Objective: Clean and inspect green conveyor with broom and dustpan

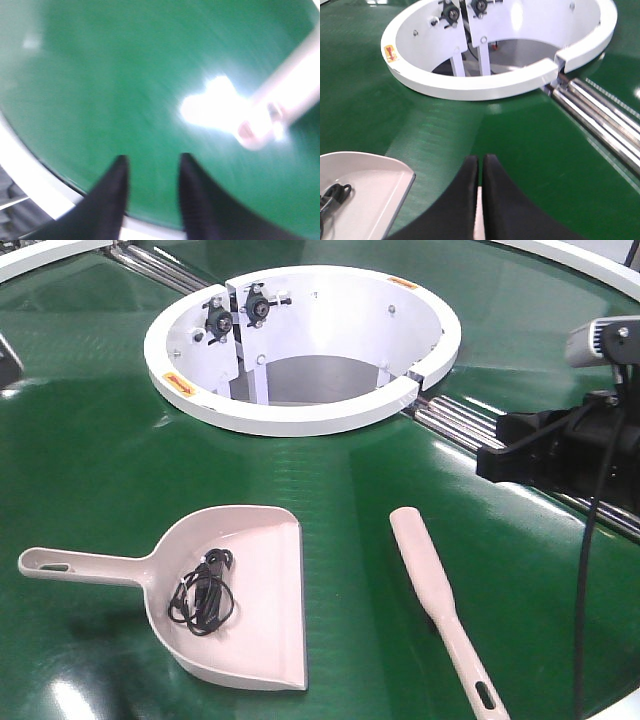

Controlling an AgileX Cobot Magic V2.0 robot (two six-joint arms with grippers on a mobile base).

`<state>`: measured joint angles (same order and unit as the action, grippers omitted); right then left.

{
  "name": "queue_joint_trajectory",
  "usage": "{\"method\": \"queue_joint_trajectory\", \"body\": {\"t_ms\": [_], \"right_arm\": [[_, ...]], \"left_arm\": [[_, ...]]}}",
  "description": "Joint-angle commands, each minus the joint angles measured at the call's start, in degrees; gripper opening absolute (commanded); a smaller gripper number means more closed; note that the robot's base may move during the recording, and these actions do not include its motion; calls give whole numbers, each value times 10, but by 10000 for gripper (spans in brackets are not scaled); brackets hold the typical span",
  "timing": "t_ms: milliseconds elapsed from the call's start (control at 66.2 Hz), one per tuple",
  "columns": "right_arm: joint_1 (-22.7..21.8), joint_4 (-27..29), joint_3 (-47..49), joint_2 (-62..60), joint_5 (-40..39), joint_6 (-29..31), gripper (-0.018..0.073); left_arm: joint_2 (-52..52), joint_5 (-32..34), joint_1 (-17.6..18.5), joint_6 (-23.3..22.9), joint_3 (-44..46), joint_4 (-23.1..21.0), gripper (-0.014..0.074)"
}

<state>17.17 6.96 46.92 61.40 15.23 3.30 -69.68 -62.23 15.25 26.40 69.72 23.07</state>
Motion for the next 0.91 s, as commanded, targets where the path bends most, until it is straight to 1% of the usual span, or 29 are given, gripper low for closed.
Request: {"method": "queue_joint_trajectory", "body": {"t_ms": [0,30,60,106,151,181,242,302,332,362,423,498,559,619,740,891], "right_arm": [[-1,-13,15,-28,-45,31,-5],[-1,-13,15,-34,-44,30,-5],[-1,-13,13,-41,-45,30,-5],[-1,-13,9,-52,-47,30,-5],[-1,-13,-5,-67,-70,31,-5],[-1,-13,-21,-79,-92,31,-5],[-1,-13,-60,-104,-138,32,-5],[-1,-13,-102,-131,-173,37,-5],[-1,-13,-123,-143,-184,45,-5],[-1,-13,-142,-155,-192,58,-5],[-1,-13,-176,-177,-204,83,-5],[-1,-13,-207,-197,-222,99,-5],[-1,-13,-222,-208,-230,99,-5],[-1,-13,-227,-209,-232,99,-5],[-1,-13,-226,-209,-232,98,-5],[-1,-12,-226,-209,-232,98,-5]], "left_arm": [[48,73,4,-100,11,19,22],[60,90,4,-134,11,18,-28],[69,106,4,-164,11,13,-25],[90,142,4,-218,7,-7,-25],[112,183,4,-245,-7,-26,-25],[130,216,4,-252,-22,-39,-24],[163,280,4,-252,-60,-57,-25],[200,346,4,-252,-114,-62,-25],[222,379,4,-252,-149,-73,-25],[237,399,4,-252,-173,-82,-25],[278,451,4,-252,-238,-119,-25],[315,504,4,-252,-307,-157,-25],[340,547,4,-252,-360,-173,-25],[358,585,4,-252,-403,-174,-25],[378,631,4,-252,-449,-174,-25],[382,627,4,-252,-453,-174,-25]]}}
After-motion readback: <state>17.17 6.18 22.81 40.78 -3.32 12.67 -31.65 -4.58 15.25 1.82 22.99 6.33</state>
